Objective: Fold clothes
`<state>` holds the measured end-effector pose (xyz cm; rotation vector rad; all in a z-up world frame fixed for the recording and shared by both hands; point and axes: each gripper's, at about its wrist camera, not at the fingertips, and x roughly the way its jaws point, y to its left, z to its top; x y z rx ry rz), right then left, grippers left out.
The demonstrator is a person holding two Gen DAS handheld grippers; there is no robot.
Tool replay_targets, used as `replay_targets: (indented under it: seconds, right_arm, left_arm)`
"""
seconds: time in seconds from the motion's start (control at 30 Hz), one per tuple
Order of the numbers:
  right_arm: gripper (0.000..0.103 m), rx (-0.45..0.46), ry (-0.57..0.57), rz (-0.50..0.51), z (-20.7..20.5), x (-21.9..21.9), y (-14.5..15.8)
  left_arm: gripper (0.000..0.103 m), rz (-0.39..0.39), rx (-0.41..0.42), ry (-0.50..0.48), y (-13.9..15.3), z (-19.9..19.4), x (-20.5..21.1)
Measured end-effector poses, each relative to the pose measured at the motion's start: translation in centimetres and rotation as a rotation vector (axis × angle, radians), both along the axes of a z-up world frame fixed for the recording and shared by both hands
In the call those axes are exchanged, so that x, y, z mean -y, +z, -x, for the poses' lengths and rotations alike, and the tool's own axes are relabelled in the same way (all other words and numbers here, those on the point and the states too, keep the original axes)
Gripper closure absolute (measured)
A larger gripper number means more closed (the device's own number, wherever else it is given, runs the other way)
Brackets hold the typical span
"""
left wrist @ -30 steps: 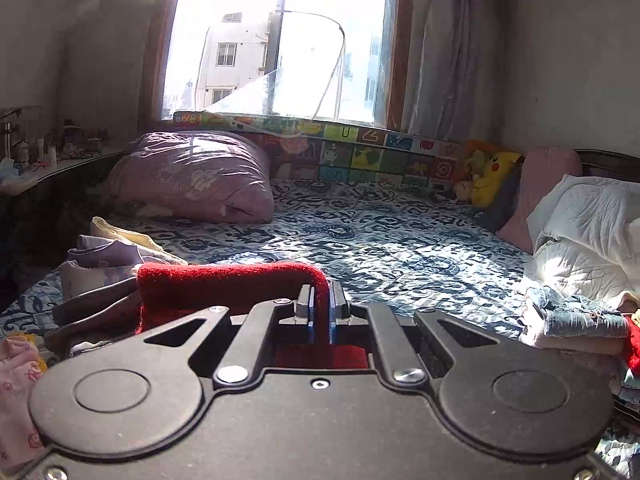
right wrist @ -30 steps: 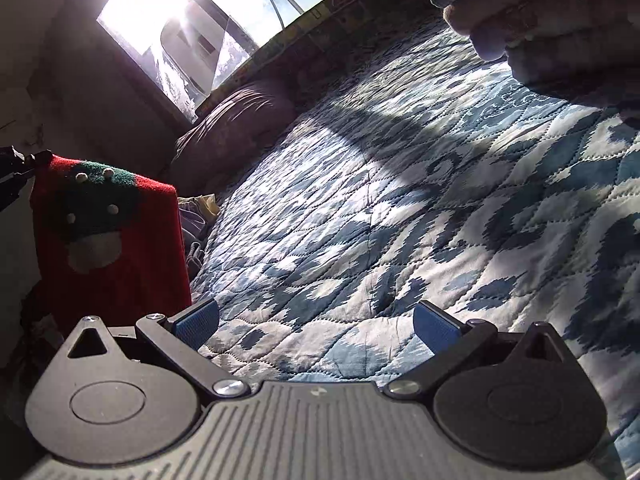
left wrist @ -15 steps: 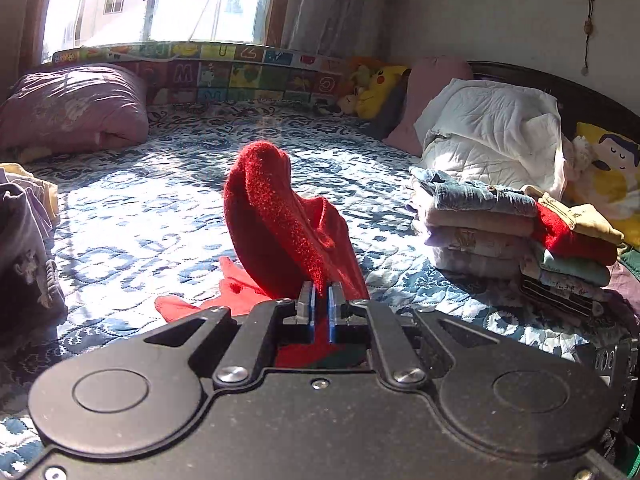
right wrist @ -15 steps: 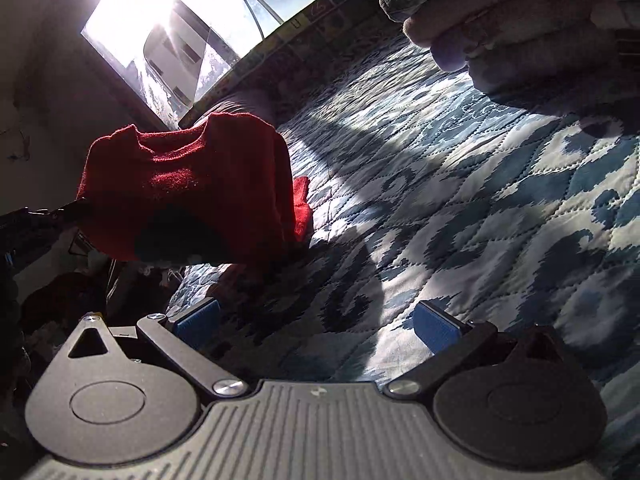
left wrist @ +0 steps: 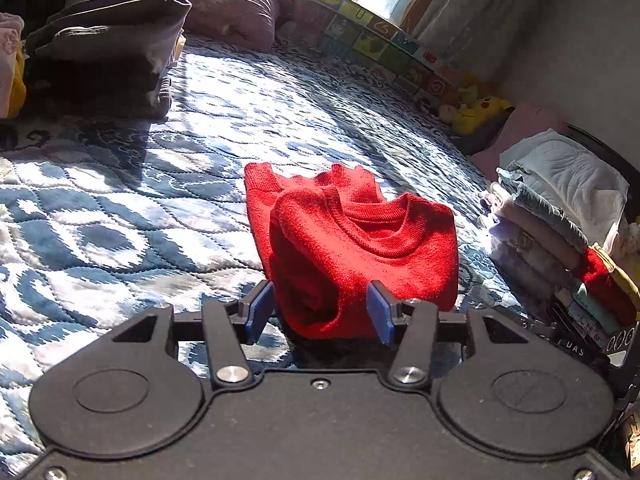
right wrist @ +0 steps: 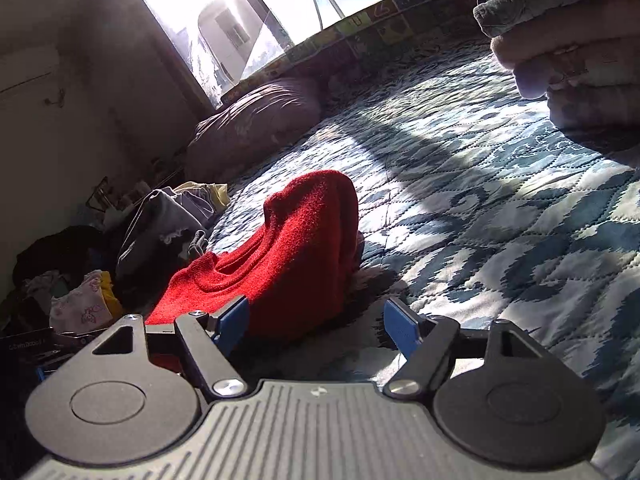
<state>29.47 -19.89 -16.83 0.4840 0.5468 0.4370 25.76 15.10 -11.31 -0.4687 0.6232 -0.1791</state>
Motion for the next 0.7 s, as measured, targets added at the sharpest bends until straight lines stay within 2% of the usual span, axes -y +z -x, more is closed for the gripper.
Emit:
replay_targets:
  seconds: [0.1, 0.3, 0.43, 0.5, 0.53, 0.57, 0.63, 0.67, 0.7]
  right_arm:
    - [0.033, 0.021, -0.023, -0.012, -1.9, -0.3, 0.0]
    - [0.033, 0.022, -0.06, -0.052, -5.5, -0.8, -0.4]
    - [0.033, 0.071, -0.025, -0.04, -6.3, -1.7, -0.3]
    - [0.038, 0.068, -0.005, -0.012, -6.7, -2.4, -0.5]
    - [0.045, 0.058, 0.007, -0.012, -7.1, -2.6, -0.8]
    - [0.058, 0.054, 0.015, -0.009, -7.2, -2.8, -1.0]
    - [0.076, 0.049, 0.03, 0.001, -7.3, -3.3, -1.2]
    - [0.081, 0.063, 0.04, 0.008, -7.0, -3.5, -1.2]
    - [0.085, 0.082, 0.05, 0.018, -6.5, -3.6, -1.0]
  left_arm:
    - [0.053, 0.059, 0.017, 0.053, -0.5, -0.7, -0.6]
    - [0.053, 0.124, 0.031, 0.079, -1.9, -3.7, -0.9]
    - [0.053, 0.167, 0.057, 0.093, -3.3, -4.6, -1.7]
    - [0.055, 0.191, 0.067, 0.09, -3.6, -5.1, -1.9]
    - [0.056, 0.18, 0.077, 0.082, -3.6, -5.1, -1.7]
    - [0.064, 0.169, 0.086, 0.074, -3.6, -5.2, -1.5]
    - [0.076, 0.148, 0.105, 0.056, -3.5, -5.3, -1.2]
    - [0.085, 0.145, 0.115, 0.044, -3.4, -5.1, -1.1]
    - [0.09, 0.148, 0.125, 0.033, -3.3, -4.9, -1.0]
